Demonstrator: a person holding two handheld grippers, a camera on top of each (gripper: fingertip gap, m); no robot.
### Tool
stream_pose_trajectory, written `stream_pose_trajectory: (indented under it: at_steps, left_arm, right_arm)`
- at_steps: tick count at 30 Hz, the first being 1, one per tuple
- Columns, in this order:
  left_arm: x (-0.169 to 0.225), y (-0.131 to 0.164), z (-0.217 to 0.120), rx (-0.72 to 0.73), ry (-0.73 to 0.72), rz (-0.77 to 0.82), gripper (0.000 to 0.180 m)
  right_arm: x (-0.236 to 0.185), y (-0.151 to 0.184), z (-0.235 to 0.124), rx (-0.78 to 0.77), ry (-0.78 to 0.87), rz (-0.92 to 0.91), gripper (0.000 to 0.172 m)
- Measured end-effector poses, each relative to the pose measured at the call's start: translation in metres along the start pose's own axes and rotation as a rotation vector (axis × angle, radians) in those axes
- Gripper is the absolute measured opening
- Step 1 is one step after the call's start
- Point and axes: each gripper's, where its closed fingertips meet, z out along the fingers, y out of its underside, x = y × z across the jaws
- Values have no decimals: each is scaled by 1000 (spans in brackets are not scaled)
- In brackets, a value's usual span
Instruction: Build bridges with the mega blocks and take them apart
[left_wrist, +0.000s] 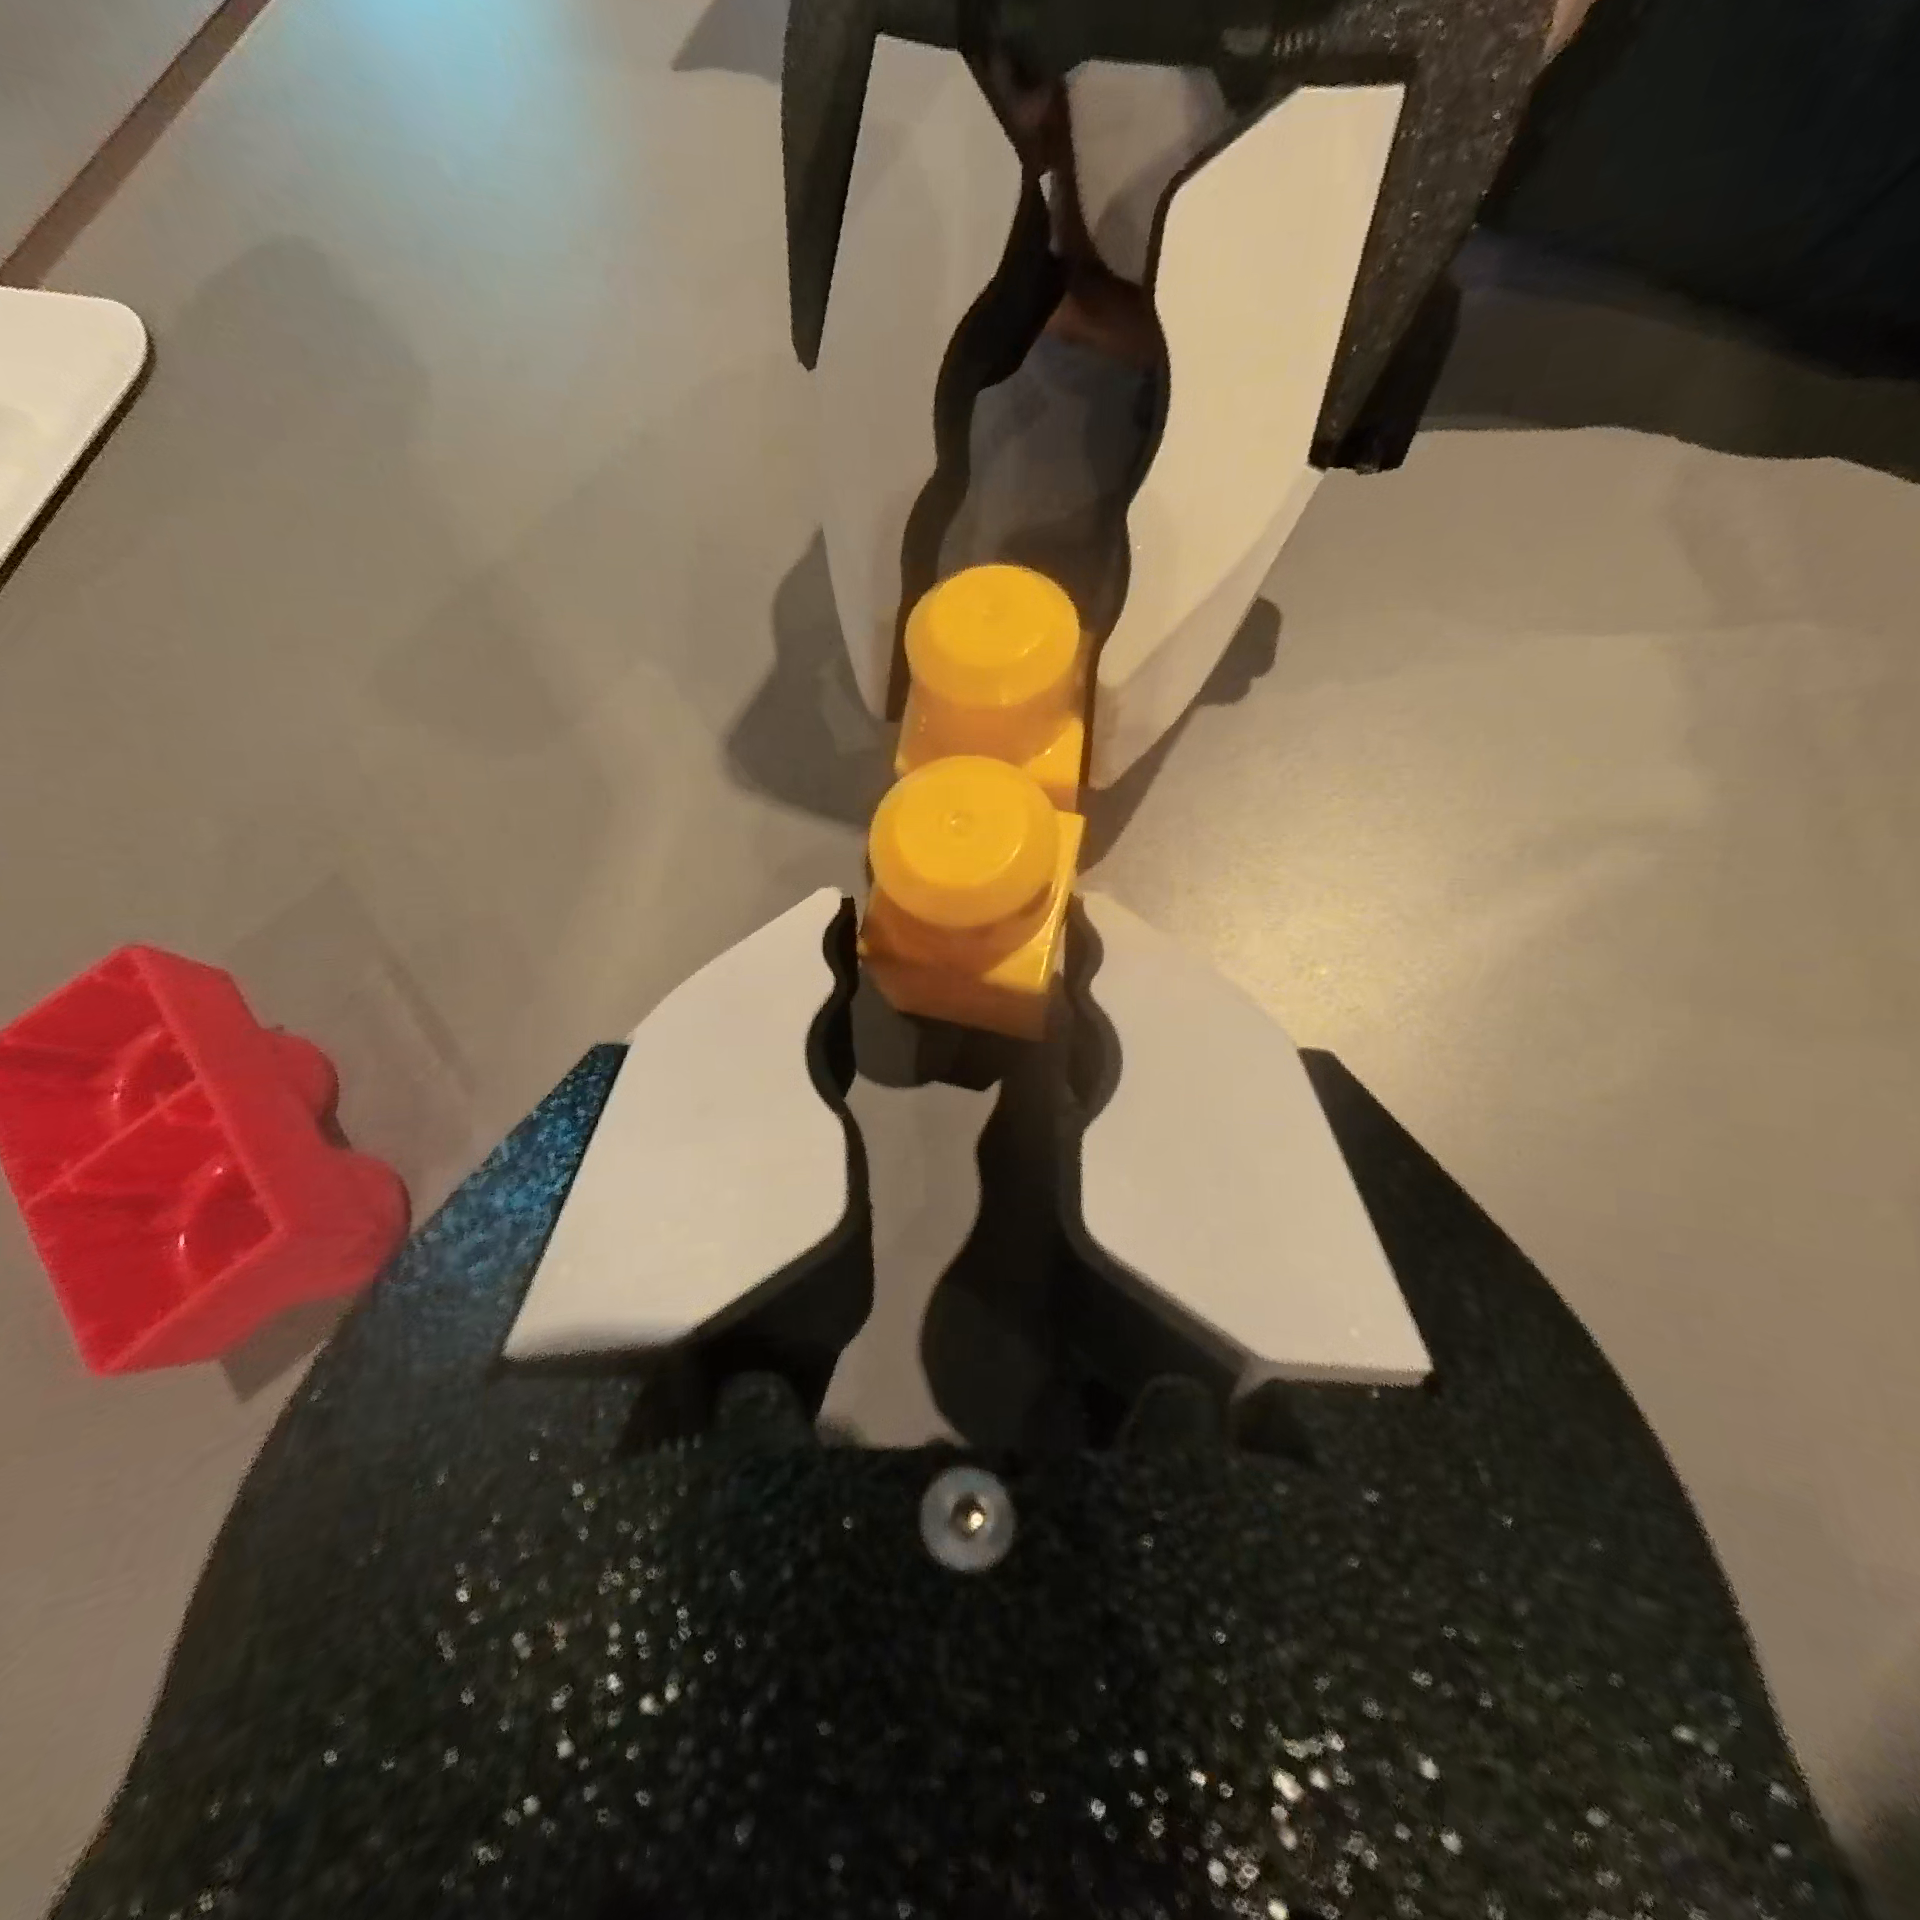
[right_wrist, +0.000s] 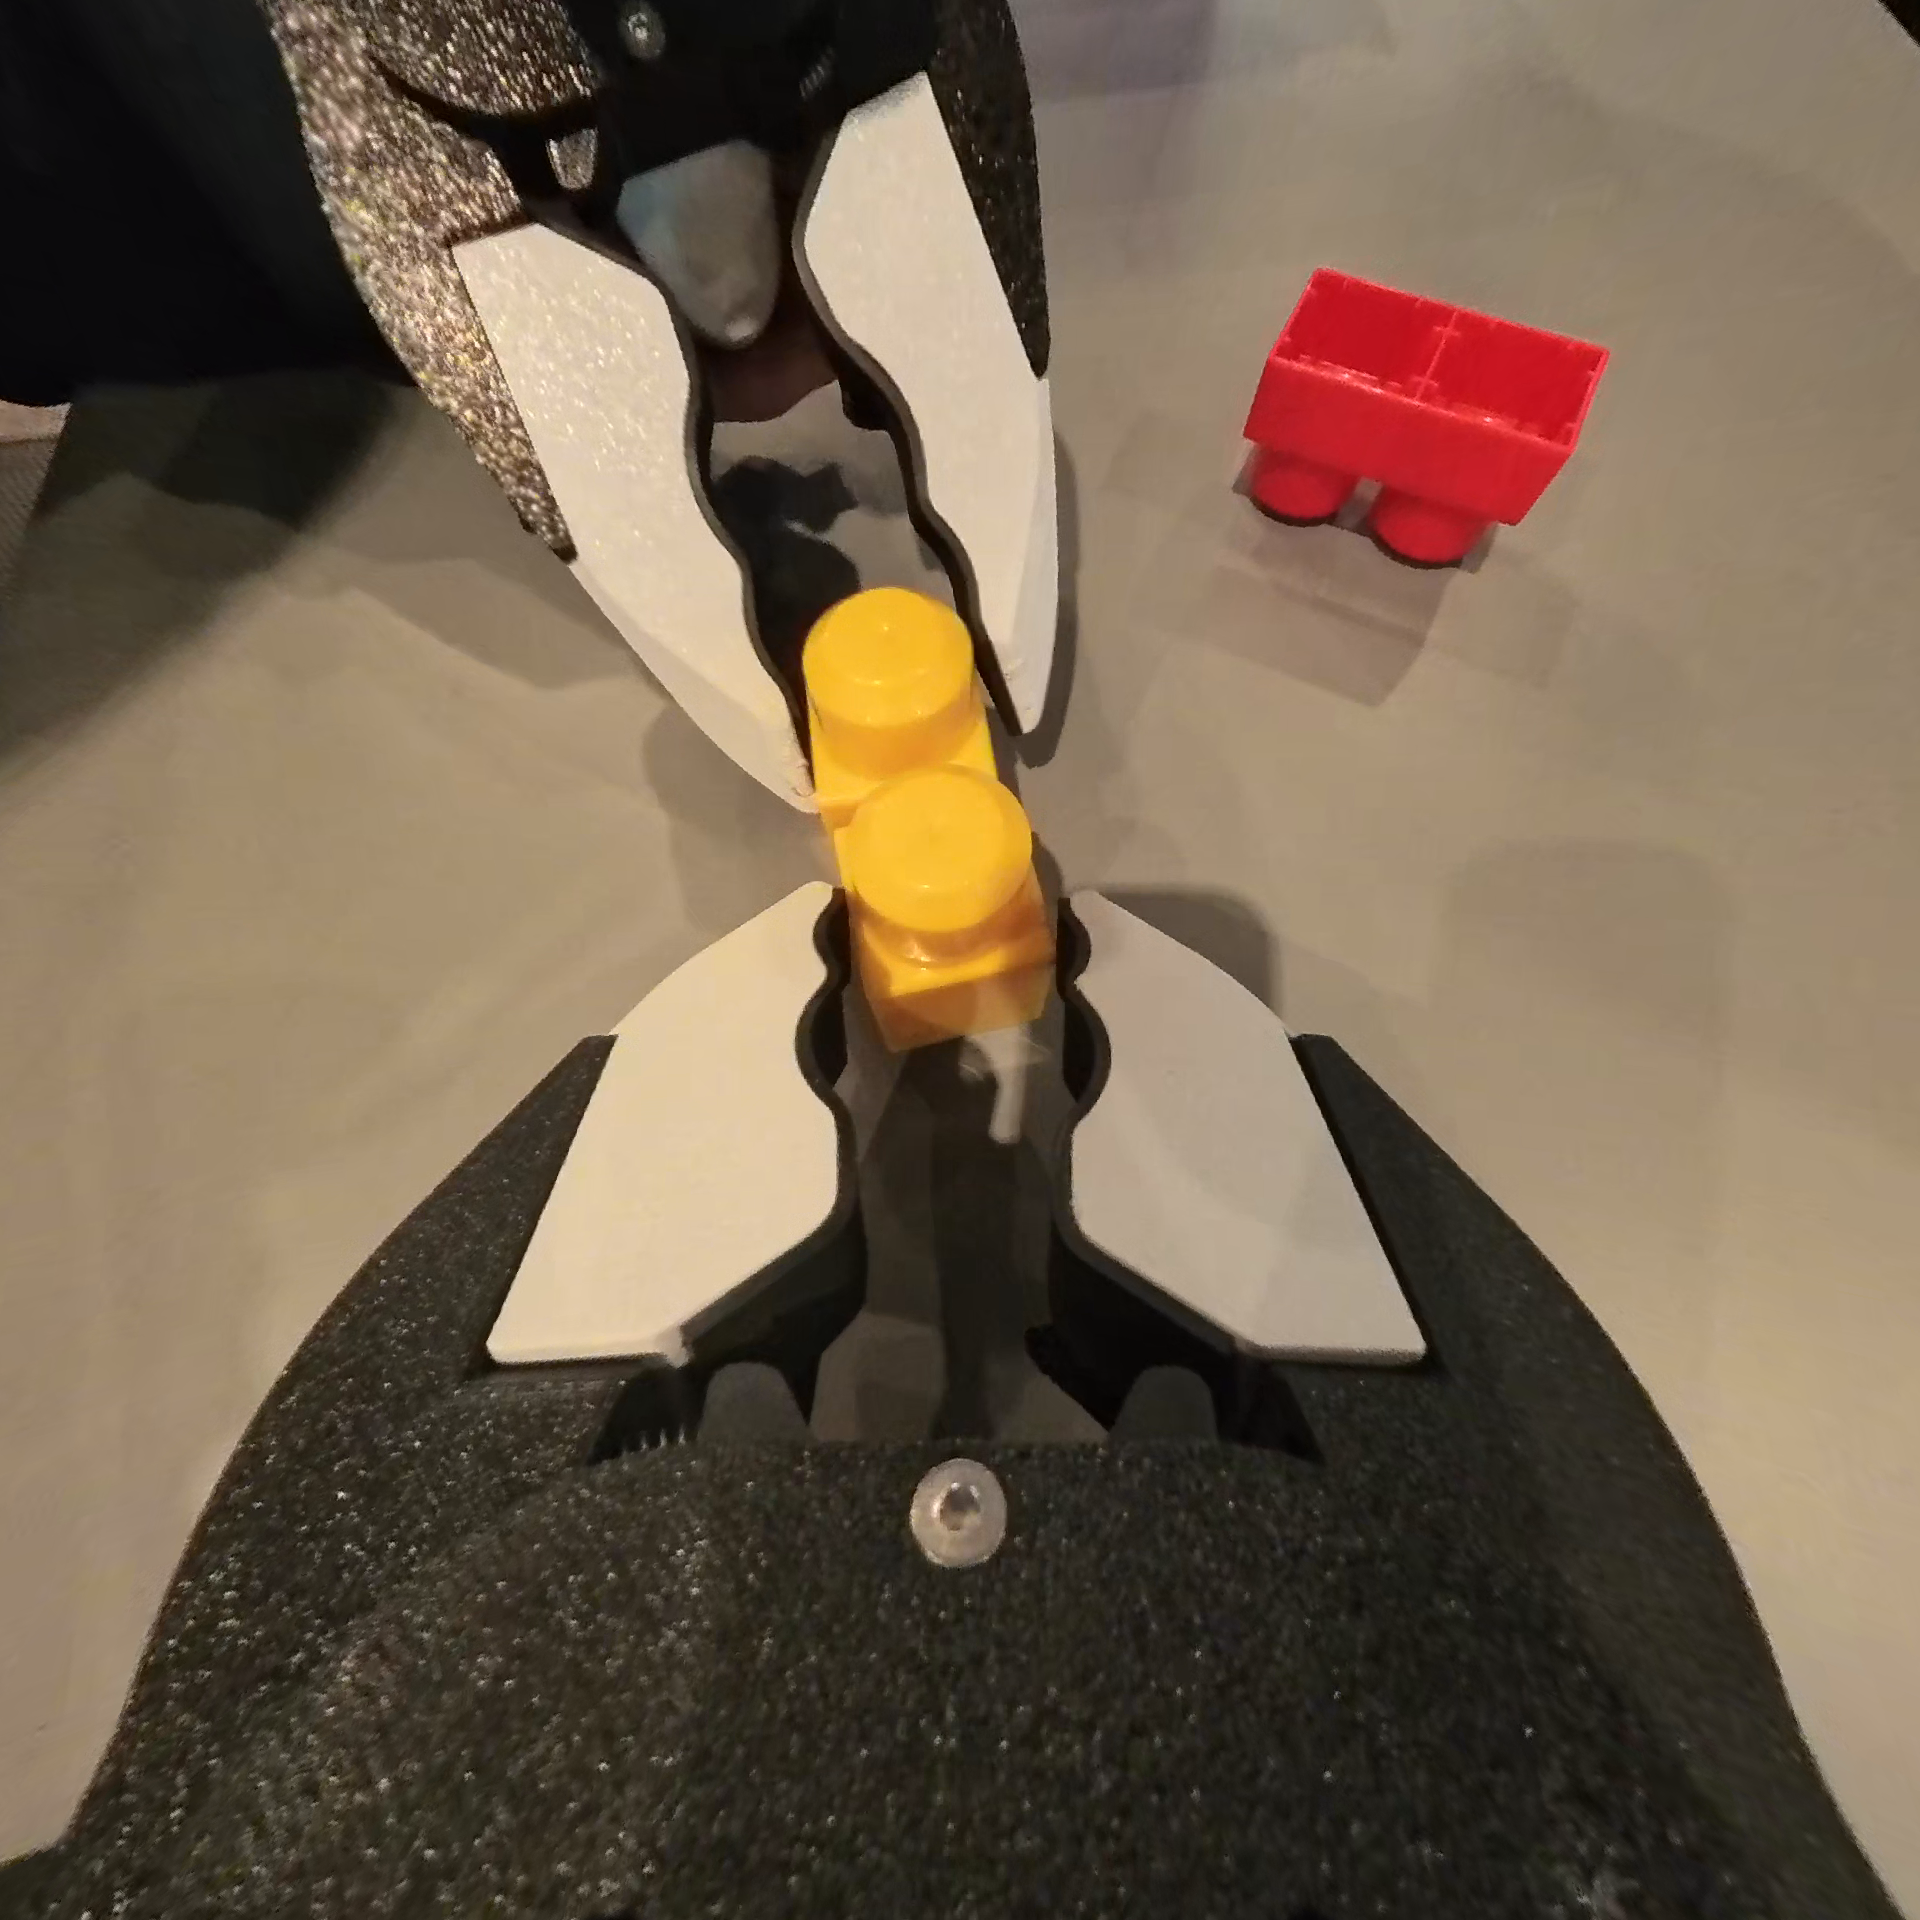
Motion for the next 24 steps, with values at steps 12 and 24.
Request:
stream_pose_trajectory:
  at_steps: [12, 24]
  left_arm:
    - [1, 0, 2, 16, 4, -79, 37]
    - [2, 0, 3, 74, 130, -52, 37]
  right_arm:
    - [0, 0, 1, 3, 4, 37, 38]
    - [-2, 1, 3, -1, 21, 96, 38]
